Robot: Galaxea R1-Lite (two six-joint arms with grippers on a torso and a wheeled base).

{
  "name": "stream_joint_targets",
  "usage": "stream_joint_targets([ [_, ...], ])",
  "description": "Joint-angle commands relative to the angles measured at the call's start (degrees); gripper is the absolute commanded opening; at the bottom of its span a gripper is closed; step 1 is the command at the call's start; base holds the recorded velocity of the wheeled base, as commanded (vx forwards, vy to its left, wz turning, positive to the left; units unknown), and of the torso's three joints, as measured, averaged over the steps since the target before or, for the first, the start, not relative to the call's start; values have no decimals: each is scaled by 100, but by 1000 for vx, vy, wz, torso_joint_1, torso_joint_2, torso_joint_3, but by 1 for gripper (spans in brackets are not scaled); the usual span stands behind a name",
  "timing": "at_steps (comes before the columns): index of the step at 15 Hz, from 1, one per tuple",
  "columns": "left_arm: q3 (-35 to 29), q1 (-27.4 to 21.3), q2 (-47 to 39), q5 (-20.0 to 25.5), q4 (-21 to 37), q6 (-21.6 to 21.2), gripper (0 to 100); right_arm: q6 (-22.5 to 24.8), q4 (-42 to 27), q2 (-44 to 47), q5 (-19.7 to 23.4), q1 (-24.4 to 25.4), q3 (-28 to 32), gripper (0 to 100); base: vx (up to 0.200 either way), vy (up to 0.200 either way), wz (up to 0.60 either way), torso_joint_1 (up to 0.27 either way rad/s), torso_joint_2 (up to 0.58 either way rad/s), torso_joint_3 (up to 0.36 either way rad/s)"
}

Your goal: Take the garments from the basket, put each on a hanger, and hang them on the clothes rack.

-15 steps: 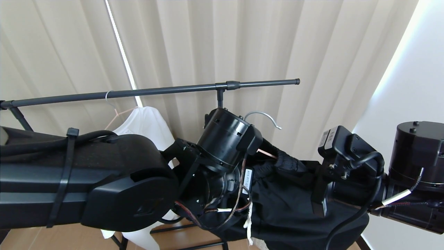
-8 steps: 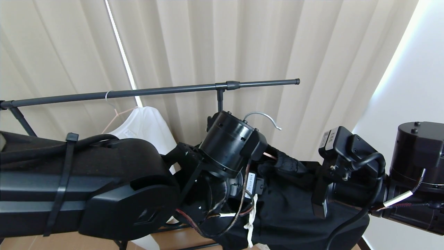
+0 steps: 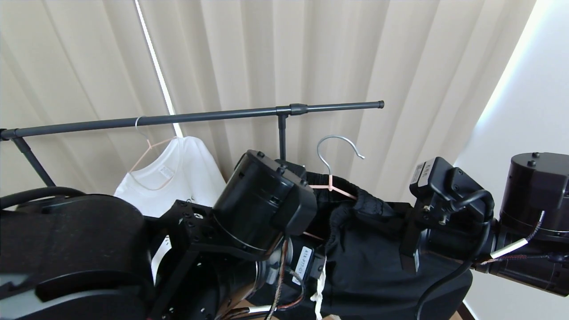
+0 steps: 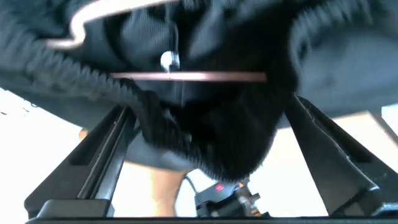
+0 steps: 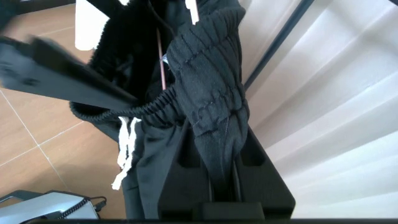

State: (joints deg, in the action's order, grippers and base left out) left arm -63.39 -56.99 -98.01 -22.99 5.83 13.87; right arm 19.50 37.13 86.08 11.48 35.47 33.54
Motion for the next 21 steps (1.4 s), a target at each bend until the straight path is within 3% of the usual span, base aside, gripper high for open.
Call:
stream_joint_targets([
  [1,266,-14,344,-4,-64,-43,100,1,-4,14,3,-5,-5,0,0,0,0,0,0,0],
  [4,626,-14,564,5,-196,-420,100,1,-4,32,3,-5,-14,0,0,0,0,0,0,0],
  [8,1083,21,915,14,-802,-930,100,-8,-4,14,3,-5,-23,0,0,0,0,0,0,0],
  [12,1452,514,1742,102,-1057,-1712,100,-17,-4,6,12,-5,-31,0,0,0,0,0,0,0],
  [13,1435,751,1900,330,-1049,-1888,100,-17,-4,6,56,-5,-40,0,0,0,0,0,0,0],
  [16,1488,1849,2216,1658,-943,-2925,100,-158,-4,14,522,-120,-40,0,0,0,0,0,0,0],
  [17,1488,2386,2216,2290,-855,-3418,100,-325,-4,14,820,-199,-49,0,0,0,0,0,0,0],
  [18,1479,2561,2207,2554,-820,-3593,100,-368,-4,6,926,-243,-49,0,0,0,0,0,0,0],
  [19,1452,3168,2164,3477,-679,-4288,100,-395,-4,14,1286,-401,-49,0,0,0,0,0,0,0],
  [21,1400,3616,1909,3864,-398,-5430,100,-395,-4,14,1471,-480,-49,0,0,0,0,0,0,0],
])
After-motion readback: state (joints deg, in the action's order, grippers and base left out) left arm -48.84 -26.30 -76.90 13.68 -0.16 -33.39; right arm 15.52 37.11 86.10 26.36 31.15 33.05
